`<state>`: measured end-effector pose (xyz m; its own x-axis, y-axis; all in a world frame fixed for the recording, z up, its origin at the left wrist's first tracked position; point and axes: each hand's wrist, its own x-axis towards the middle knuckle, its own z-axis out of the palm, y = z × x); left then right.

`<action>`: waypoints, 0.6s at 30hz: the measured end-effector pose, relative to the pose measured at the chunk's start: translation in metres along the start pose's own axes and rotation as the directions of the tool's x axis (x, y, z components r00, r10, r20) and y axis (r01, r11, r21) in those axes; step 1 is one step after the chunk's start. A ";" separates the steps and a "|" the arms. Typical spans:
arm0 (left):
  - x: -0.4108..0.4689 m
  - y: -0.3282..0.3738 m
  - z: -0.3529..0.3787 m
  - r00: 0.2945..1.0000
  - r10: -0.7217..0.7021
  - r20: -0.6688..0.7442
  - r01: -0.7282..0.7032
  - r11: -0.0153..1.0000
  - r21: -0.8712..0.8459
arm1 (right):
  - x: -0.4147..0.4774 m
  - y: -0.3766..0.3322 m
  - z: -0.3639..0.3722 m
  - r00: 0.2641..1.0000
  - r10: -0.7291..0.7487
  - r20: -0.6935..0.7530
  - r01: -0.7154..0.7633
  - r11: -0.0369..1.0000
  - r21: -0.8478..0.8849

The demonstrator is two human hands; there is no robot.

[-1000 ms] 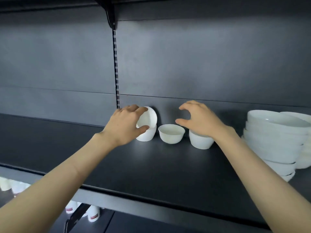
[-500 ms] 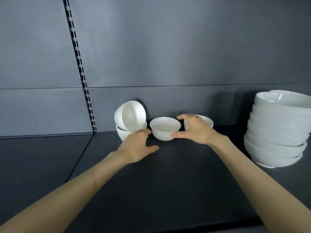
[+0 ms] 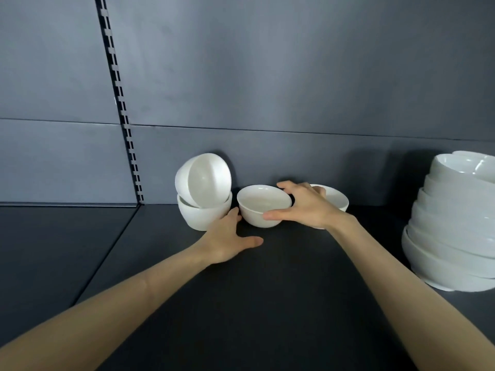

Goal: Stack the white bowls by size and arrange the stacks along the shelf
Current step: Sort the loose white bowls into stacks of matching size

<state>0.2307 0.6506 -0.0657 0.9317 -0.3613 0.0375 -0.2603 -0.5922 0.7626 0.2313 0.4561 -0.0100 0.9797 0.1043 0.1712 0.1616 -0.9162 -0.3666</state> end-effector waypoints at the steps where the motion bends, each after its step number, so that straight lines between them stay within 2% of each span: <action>1: 0.002 -0.001 0.001 1.000 0.004 -0.004 -0.004 1.000 -0.013 | 0.000 -0.001 0.000 1.000 0.001 -0.014 -0.001 1.000 0.008; 6: 0.002 0.000 0.007 0.994 0.020 -0.103 -0.032 0.993 -0.112 | 0.001 0.001 0.006 0.997 0.036 -0.061 -0.031 0.996 0.084; 12: -0.009 0.009 0.012 0.973 -0.044 -0.227 -0.023 0.958 -0.284 | -0.013 -0.001 -0.006 0.998 0.031 -0.051 -0.022 0.986 0.165; 18: -0.025 0.033 0.010 0.963 0.043 -0.266 -0.135 0.932 -0.337 | -0.053 -0.020 -0.047 0.993 -0.001 -0.115 0.033 0.960 0.277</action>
<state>0.1964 0.6324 -0.0479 0.9533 -0.1822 0.2407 -0.2828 -0.2601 0.9232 0.1704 0.4506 0.0307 0.9594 0.0603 0.2755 0.2205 -0.7693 -0.5996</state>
